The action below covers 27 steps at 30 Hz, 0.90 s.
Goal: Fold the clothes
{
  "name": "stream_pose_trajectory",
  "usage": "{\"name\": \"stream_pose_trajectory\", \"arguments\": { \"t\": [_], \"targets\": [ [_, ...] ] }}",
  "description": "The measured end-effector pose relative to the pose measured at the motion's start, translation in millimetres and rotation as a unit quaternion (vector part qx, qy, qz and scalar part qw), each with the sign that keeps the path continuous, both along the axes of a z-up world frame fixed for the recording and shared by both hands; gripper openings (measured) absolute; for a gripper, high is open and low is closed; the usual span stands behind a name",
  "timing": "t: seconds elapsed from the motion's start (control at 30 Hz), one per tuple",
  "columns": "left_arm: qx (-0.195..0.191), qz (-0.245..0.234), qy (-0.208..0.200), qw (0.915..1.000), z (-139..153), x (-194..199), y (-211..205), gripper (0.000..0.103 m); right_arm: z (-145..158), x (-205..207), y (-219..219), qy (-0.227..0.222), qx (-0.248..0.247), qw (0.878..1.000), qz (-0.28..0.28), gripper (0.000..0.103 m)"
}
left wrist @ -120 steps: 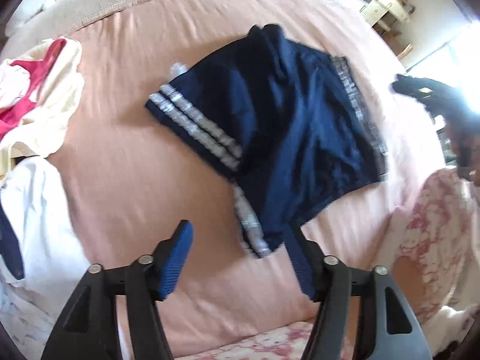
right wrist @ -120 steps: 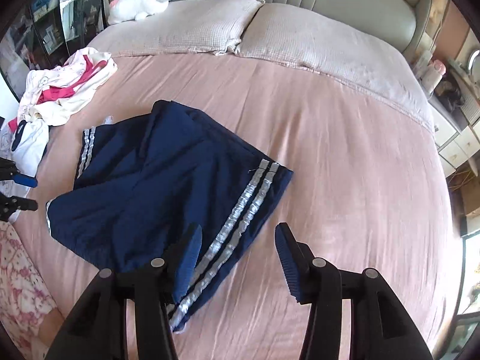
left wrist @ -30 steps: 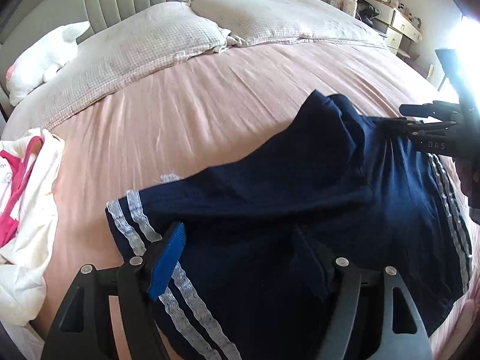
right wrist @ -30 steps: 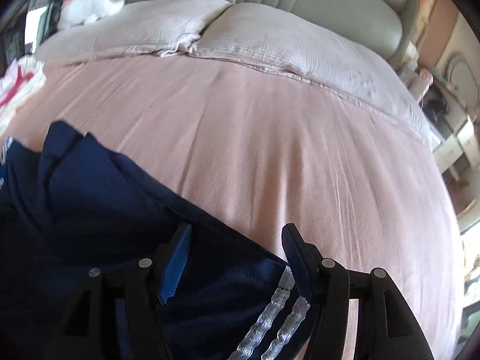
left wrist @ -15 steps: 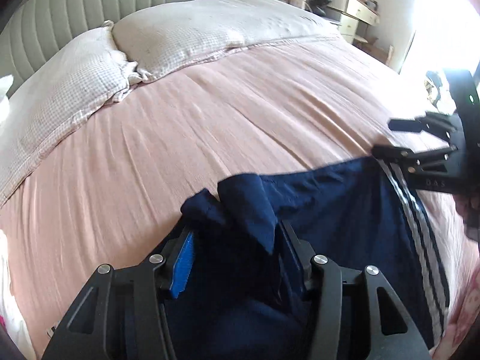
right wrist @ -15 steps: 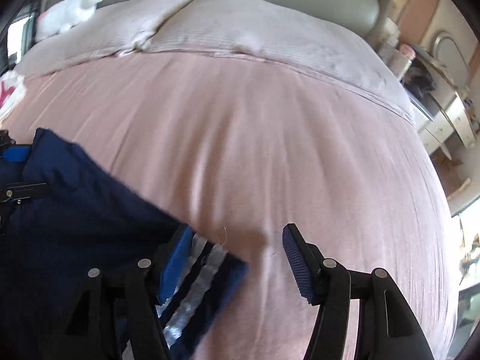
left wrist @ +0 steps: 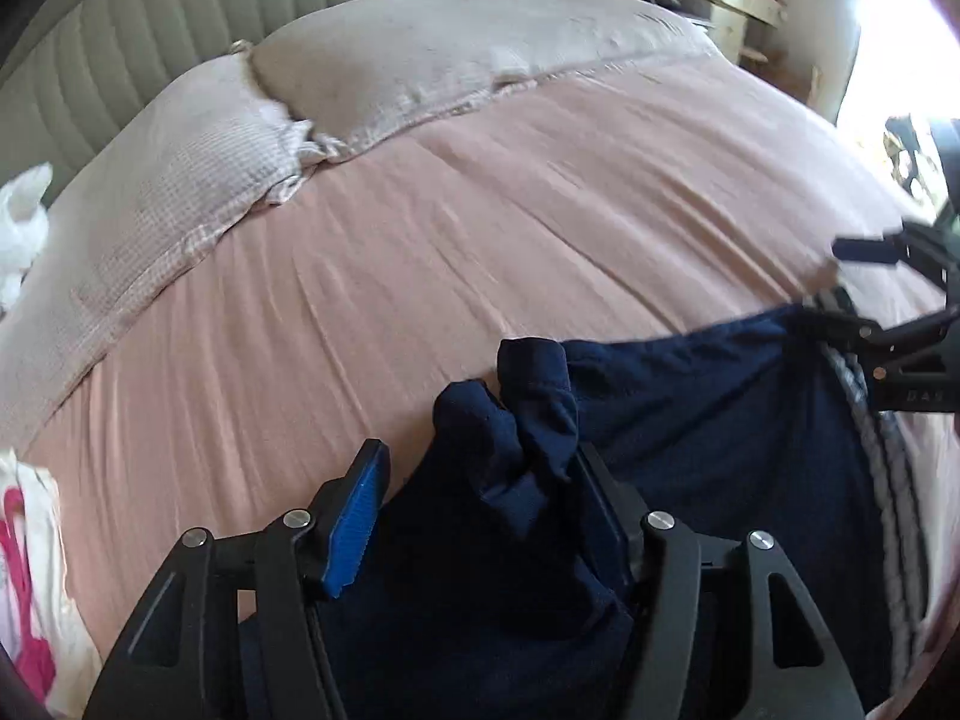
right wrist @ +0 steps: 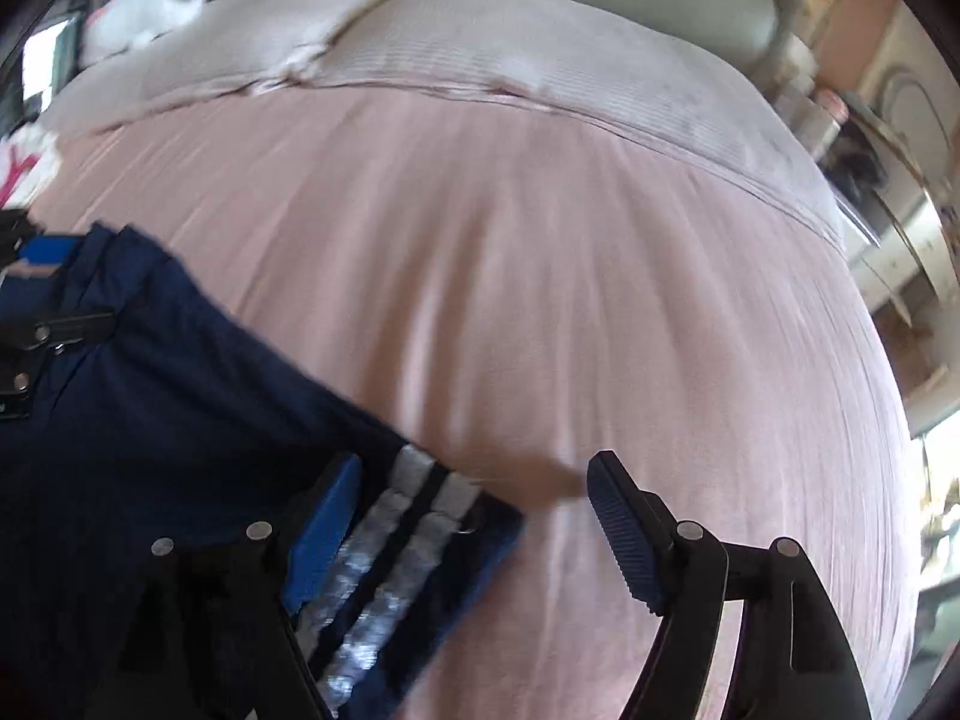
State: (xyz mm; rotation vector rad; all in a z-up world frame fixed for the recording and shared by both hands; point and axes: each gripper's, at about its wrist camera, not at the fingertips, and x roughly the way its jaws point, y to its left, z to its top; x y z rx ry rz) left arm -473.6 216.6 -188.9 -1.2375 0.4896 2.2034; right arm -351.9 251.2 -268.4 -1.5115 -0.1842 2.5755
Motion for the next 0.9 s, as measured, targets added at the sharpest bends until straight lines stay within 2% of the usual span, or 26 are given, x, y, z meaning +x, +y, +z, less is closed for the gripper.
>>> {"name": "stream_pose_trajectory", "arguments": {
  "t": [0.07,0.1,0.2,0.27,0.3,0.33,0.4,0.47,0.53,0.6,0.63,0.7,0.77,0.8,0.83,0.9],
  "targets": [
    [0.022,0.012,0.007,0.9997,24,13,-21,0.060,10,7,14,0.010,-0.008,0.999,-0.030,0.075],
    [0.016,0.009,0.007,0.9998,30,26,-33,0.060,17,13,14,0.011,-0.022,0.999,-0.020,0.075],
    [-0.024,0.011,-0.024,0.9994,28,61,-71,0.060,34,28,-15,0.008,-0.092,0.994,0.054,0.075],
    [-0.054,0.018,-0.050,0.9971,21,82,-93,0.060,33,43,-48,-0.028,-0.136,0.982,0.127,0.075],
    [-0.076,0.020,-0.057,0.9953,16,92,-99,0.060,28,53,-65,-0.051,-0.142,0.976,0.159,0.075],
    [-0.095,0.018,-0.064,0.9933,11,101,-100,0.060,23,62,-80,-0.072,-0.140,0.970,0.188,0.075],
    [-0.129,0.008,-0.080,0.9884,1,114,-98,0.060,11,75,-103,-0.105,-0.092,0.963,0.230,0.075],
    [-0.147,-0.012,-0.102,0.9838,-9,124,-90,0.060,-2,82,-109,-0.126,-0.042,0.961,0.245,0.074],
    [-0.179,-0.036,-0.112,0.9769,-18,135,-84,0.060,-1,81,-96,-0.128,-0.031,0.966,0.220,0.075],
    [-0.219,-0.057,-0.095,0.9694,-18,150,-81,0.060,3,80,-74,-0.121,0.029,0.979,0.161,0.075],
    [-0.222,-0.067,-0.084,0.9691,-13,157,-82,0.060,10,84,-62,-0.113,0.028,0.983,0.141,0.074],
    [-0.197,-0.072,-0.076,0.9748,4,164,-86,0.060,29,97,-49,-0.100,-0.030,0.987,0.123,0.074],
    [-0.179,-0.067,-0.089,0.9776,11,163,-90,0.060,42,113,-61,-0.101,-0.097,0.977,0.163,0.074],
    [-0.171,-0.064,-0.097,0.9784,14,161,-92,0.060,44,119,-71,-0.107,-0.113,0.970,0.186,0.074],
    [-0.167,-0.066,-0.115,0.9770,12,159,-92,0.060,41,124,-84,-0.118,-0.099,0.966,0.207,0.074],
    [-0.169,-0.080,-0.172,0.9673,-3,154,-92,0.060,27,128,-106,-0.144,-0.061,0.958,0.240,0.074]
  ]
}}
